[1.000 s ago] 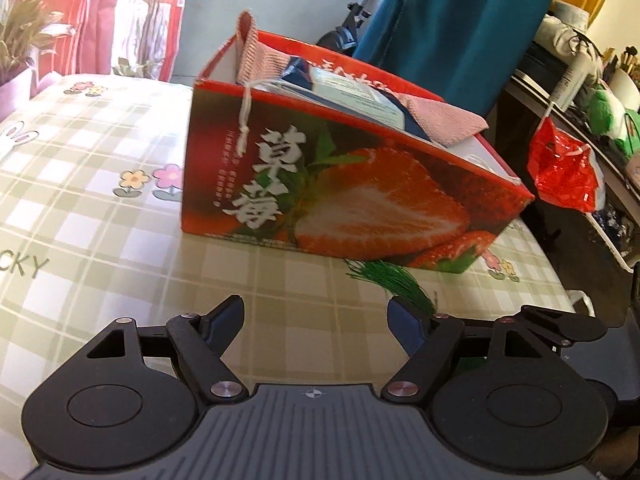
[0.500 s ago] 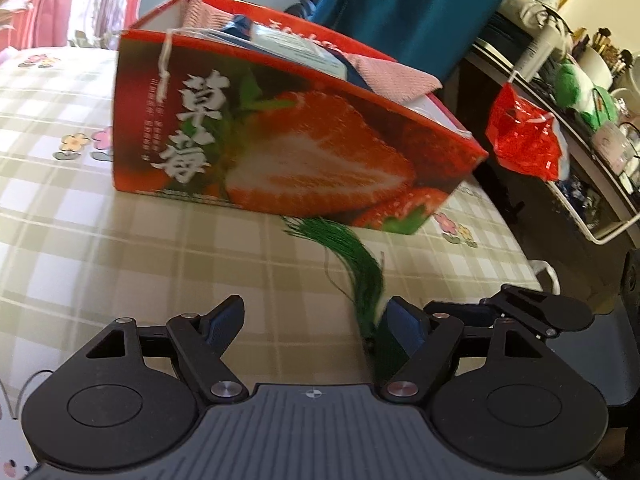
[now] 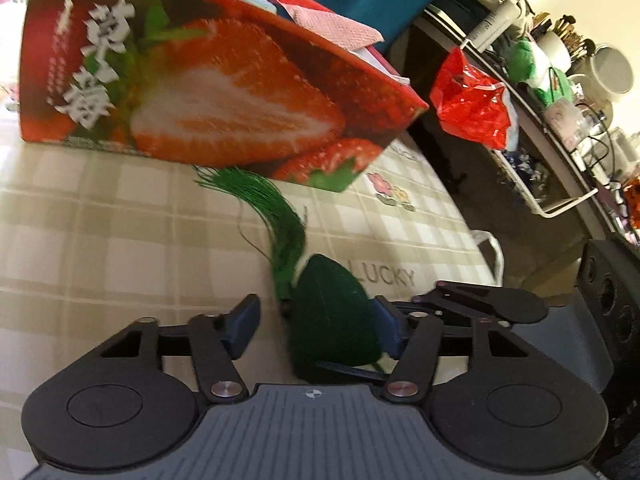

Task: Organize soft objects
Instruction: 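Close both tools on the green tasseled pouch and lift it, then carry the green pouch into the red box and open both tools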

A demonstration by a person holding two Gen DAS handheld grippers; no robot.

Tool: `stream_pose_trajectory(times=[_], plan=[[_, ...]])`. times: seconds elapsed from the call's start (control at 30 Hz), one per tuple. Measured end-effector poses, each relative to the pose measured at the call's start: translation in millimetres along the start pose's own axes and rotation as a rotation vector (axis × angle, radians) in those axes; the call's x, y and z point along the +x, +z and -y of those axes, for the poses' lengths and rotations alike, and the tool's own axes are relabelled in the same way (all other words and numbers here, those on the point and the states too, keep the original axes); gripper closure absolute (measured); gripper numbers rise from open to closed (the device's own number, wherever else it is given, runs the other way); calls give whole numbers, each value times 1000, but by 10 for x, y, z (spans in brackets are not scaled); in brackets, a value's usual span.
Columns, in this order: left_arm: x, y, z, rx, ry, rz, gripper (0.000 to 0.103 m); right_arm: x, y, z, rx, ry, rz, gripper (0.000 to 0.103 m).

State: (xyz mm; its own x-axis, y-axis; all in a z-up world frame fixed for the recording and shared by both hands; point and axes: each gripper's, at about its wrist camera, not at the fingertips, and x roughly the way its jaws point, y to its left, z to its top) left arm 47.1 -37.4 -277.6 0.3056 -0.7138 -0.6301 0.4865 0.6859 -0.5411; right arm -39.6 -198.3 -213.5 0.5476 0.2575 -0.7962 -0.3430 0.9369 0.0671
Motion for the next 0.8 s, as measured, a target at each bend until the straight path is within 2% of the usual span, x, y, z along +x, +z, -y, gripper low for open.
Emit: stream_pose_trajectory(times=[0.1,0.23,0.4,0.57,0.8], plan=[[41,-18,-13,-15,-26,-6,57,27,6,-23,6,6,5,52],[-48,9,14,0,-16,20,58,56,47,-57,4,14,10,53],[-338,259,116,34,-21,98,58,-82,231,-66,-2,28,67,53],[-738,675,327,115,-15,216,58,-398,682,-55,-35,34,188,53],[-1164,1319,564,173,-29,351,58,-804,1455,-29,-124,12,354,53]])
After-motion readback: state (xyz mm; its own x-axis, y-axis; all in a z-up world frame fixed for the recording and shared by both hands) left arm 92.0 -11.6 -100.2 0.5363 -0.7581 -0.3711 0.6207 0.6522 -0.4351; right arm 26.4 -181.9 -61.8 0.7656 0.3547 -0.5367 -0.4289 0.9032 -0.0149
